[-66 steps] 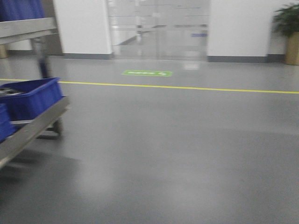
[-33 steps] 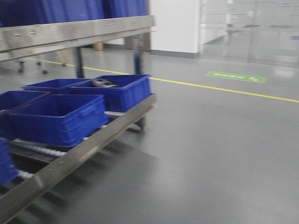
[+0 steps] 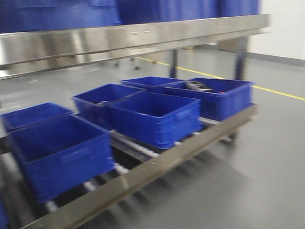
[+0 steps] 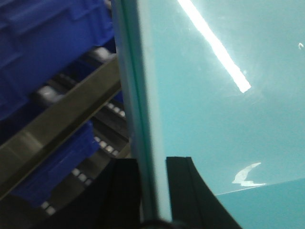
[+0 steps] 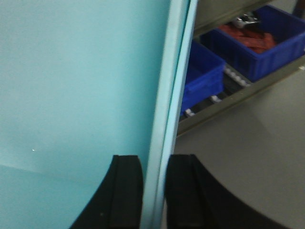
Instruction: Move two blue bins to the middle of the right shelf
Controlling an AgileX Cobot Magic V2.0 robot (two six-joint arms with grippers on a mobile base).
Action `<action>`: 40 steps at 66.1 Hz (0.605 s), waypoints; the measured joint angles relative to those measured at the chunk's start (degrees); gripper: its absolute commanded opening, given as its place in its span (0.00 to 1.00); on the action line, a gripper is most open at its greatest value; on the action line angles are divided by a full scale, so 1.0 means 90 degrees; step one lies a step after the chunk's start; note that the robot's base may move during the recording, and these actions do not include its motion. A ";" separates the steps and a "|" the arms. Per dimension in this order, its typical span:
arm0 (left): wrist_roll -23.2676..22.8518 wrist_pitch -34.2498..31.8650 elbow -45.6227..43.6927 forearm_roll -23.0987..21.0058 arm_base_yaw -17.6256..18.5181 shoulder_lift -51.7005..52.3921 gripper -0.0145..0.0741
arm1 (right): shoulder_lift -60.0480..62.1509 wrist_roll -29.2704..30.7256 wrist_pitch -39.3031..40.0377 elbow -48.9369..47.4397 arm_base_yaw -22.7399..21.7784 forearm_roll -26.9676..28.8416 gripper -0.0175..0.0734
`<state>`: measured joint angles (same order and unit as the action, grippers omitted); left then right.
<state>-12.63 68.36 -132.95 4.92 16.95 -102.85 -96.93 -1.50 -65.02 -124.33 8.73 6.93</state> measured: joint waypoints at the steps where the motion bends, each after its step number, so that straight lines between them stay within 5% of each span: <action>1: 0.0000 0.0000 0.0000 0.0000 0.0000 0.0000 0.04 | 0.0000 0.0000 0.0000 0.0000 0.0000 0.0000 0.01; 40: 0.0000 0.0000 0.0000 0.0024 0.0000 0.0000 0.04 | -0.0014 0.0000 0.0000 0.0000 0.0011 0.0010 0.01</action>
<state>-12.63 68.36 -132.95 5.13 16.95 -102.85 -97.05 -1.50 -65.02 -124.33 8.83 7.02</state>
